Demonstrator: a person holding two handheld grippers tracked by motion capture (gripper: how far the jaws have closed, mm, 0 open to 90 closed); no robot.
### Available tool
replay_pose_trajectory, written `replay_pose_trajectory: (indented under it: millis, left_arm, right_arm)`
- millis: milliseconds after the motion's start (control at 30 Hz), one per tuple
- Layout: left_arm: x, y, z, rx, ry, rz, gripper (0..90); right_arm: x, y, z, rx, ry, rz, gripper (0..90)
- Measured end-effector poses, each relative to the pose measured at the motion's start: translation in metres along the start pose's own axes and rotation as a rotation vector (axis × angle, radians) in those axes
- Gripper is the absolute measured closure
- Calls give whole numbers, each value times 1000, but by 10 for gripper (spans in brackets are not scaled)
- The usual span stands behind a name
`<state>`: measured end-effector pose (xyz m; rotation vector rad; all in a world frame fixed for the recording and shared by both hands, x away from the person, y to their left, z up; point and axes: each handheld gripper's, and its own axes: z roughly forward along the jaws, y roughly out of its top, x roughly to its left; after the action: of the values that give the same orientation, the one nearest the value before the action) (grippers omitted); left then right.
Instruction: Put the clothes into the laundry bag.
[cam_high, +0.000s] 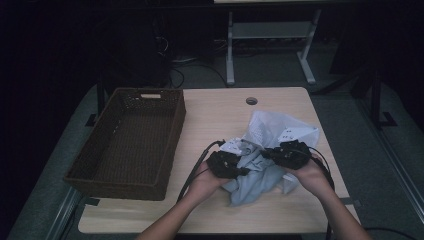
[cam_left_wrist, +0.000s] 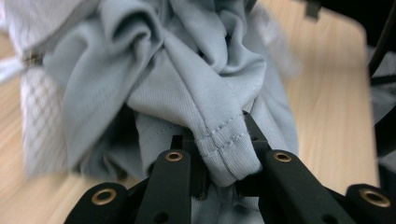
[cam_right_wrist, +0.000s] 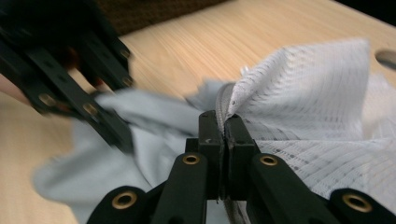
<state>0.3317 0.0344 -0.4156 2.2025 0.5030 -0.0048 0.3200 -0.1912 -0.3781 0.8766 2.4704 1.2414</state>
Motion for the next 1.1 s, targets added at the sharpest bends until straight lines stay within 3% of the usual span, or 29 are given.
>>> replay_pose_trajectory:
  millis: [100,200,267,333,500,667,833,1033,1100]
  left_arm:
    - [1,9,3,-30,7,-12,773]
    - [5,12,6,-50,21,-38,773]
    - [11,15,14,-60,51,-75,771]
    - [16,14,22,-53,74,-88,769]
    - [22,8,34,-36,84,-104,722]
    - [22,5,27,-22,83,-91,551]
    - [17,-3,2,3,43,-70,375]
    - [2,-24,-13,72,75,-42,160]
    - [0,-29,-12,84,78,-39,142]
  right_arm:
    - [7,6,0,-8,21,-17,875]
    - [11,9,-3,-26,70,6,876]
    - [14,9,-5,-26,72,1,876]
    - [15,8,-6,-24,80,8,875]
    - [11,1,-2,1,65,9,875]
    - [5,-4,1,9,45,12,874]
    - [-1,-7,0,13,25,24,874]
    - [-8,-12,1,28,1,30,874]
    - [-9,-13,2,28,-2,30,874]
